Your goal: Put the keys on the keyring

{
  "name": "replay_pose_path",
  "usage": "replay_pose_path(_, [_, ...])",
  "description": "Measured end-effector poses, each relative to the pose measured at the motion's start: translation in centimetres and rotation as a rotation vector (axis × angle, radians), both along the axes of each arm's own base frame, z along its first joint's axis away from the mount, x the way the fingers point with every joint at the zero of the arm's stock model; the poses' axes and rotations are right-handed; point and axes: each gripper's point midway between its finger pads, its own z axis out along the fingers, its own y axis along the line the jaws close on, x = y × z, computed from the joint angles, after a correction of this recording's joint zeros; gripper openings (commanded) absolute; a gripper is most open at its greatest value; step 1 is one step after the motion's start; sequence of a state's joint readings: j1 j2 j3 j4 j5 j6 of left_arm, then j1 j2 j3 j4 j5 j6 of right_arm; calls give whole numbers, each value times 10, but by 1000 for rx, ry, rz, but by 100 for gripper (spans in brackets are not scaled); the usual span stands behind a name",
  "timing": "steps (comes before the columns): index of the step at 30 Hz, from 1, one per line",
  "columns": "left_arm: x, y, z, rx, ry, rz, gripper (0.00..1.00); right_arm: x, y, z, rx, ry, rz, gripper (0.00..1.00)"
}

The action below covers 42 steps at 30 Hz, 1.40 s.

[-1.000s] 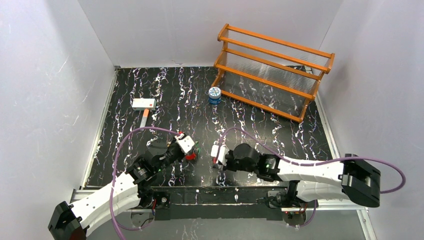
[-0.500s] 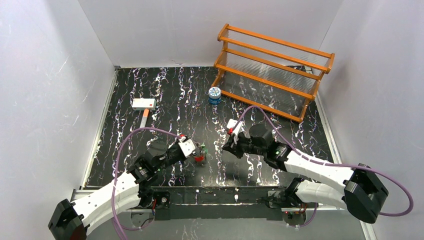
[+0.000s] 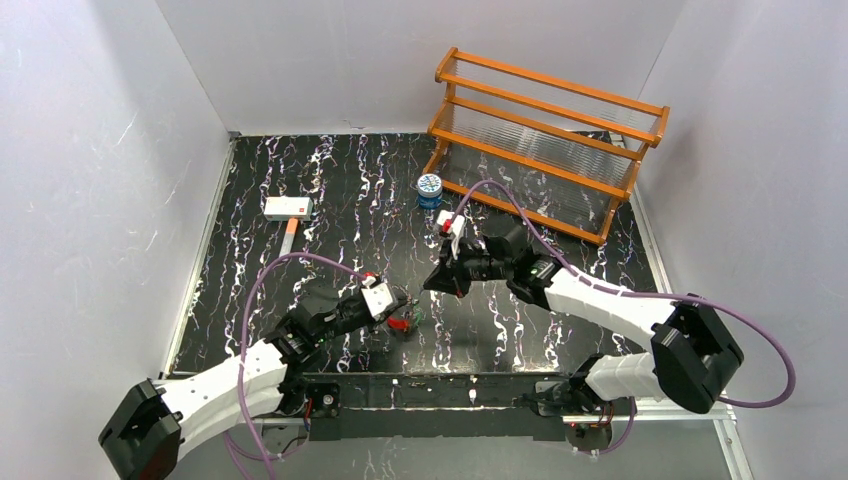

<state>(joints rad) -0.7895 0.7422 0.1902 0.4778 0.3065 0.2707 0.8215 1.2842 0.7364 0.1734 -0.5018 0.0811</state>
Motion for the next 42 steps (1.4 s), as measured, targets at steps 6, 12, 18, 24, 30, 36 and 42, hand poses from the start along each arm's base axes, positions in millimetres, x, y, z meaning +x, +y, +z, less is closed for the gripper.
replay_pose_path(6, [-3, -6, -6, -24, 31, -20, 0, -2, 0, 8, 11, 24, 49, 1])
replay_pose_path(12, [-3, -8, -5, -38, 40, -24, 0, -7, 8, 9, -25, 44, 143, 1])
replay_pose_path(18, [-3, -9, -3, -49, 43, -23, 0, -16, 10, -11, -81, 123, 226, 1])
replay_pose_path(24, [-4, -10, -4, -51, 49, -29, 0, -23, 9, -15, -84, 152, 258, 1])
replay_pose_path(30, [-5, -10, -5, -53, 51, -31, 0, -25, 9, -14, -77, 158, 269, 1])
replay_pose_path(36, [-4, -10, -5, -57, 49, -30, 0, -17, 6, -14, -94, 134, 205, 1])
replay_pose_path(42, [-4, -10, -4, -60, 47, -30, 0, -10, -6, -3, -97, 61, 117, 1])
